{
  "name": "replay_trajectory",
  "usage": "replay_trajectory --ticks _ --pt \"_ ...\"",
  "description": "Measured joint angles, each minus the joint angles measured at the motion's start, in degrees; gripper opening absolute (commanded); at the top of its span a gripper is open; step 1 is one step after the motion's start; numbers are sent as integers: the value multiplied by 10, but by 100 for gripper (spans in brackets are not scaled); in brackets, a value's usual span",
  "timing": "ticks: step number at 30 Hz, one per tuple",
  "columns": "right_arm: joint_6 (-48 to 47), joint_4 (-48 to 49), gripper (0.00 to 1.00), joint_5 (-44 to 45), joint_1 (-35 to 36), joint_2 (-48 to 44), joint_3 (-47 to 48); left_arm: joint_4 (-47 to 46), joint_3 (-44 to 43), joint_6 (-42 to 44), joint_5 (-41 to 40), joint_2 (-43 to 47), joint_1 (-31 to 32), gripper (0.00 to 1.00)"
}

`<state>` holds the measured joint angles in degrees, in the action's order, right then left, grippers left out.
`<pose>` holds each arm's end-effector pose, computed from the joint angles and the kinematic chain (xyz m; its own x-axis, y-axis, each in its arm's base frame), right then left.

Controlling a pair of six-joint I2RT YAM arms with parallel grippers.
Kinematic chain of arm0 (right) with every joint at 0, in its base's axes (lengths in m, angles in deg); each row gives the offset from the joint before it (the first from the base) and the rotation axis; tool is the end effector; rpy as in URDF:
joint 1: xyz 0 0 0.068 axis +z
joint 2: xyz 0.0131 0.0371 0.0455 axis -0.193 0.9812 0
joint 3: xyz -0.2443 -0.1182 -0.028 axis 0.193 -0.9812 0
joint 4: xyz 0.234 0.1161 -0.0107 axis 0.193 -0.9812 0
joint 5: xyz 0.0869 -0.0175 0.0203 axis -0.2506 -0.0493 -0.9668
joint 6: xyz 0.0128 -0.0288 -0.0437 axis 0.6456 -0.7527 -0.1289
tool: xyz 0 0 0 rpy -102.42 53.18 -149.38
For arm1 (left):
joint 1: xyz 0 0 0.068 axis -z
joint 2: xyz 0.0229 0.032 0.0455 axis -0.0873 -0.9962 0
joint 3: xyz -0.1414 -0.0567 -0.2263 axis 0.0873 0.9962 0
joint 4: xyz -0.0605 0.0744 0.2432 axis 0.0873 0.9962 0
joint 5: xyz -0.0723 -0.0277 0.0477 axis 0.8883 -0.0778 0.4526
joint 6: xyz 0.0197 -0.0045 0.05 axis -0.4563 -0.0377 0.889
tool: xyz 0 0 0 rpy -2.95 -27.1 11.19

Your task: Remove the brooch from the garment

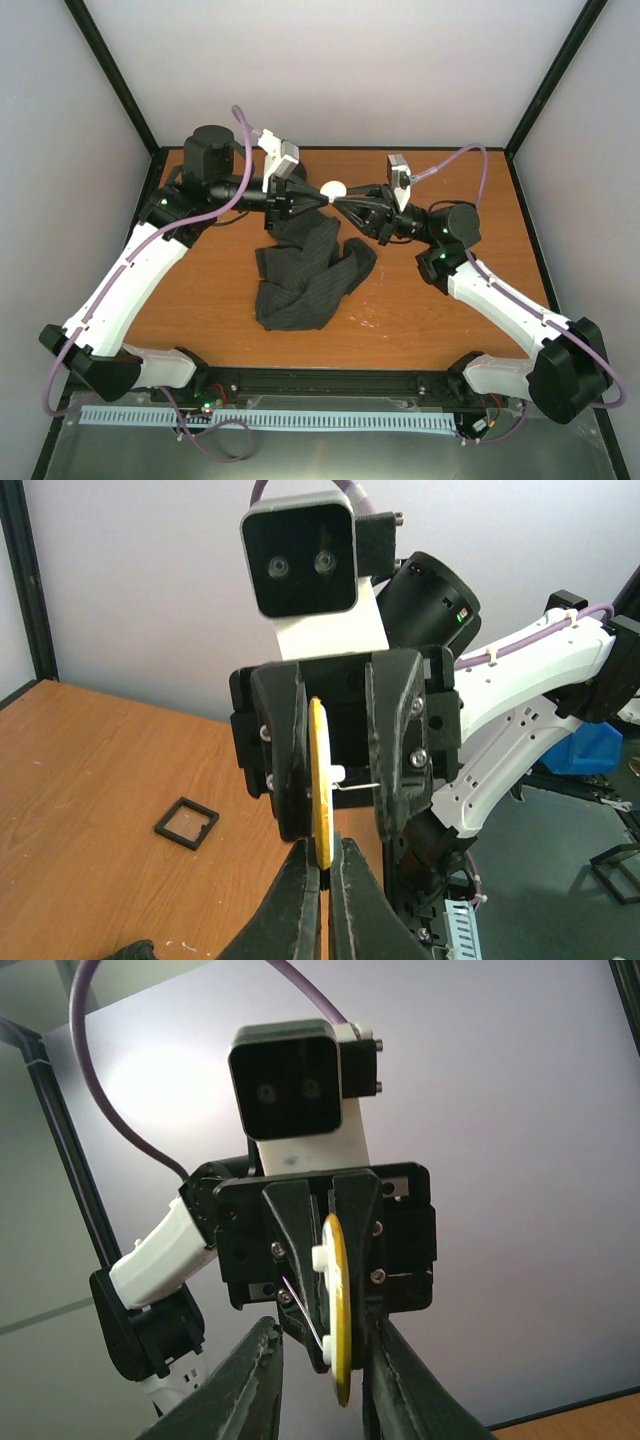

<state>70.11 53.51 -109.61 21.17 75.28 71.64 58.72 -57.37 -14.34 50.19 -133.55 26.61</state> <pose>0.2022 0.1598 0.3894 -0.3039 0.3628 -0.8809 -0.9520 -0.0804 0.2953 0.2061 -0.1610 0.4616 -0.2616 0.1620 -0.9515 0.9643 0.0860 -0.2505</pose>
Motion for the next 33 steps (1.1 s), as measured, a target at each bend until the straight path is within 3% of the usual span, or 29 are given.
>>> replay_trajectory --ticks 16,23,33 --pt "19 33 22 26 16 13 0 -5 -5 -2 -6 -1 0 1" --pt "41 60 12 31 16 25 0 -10 -5 -3 -3 -1 0 1" --pt "47 61 10 42 16 29 0 -11 -5 -1 -8 -1 0 1"
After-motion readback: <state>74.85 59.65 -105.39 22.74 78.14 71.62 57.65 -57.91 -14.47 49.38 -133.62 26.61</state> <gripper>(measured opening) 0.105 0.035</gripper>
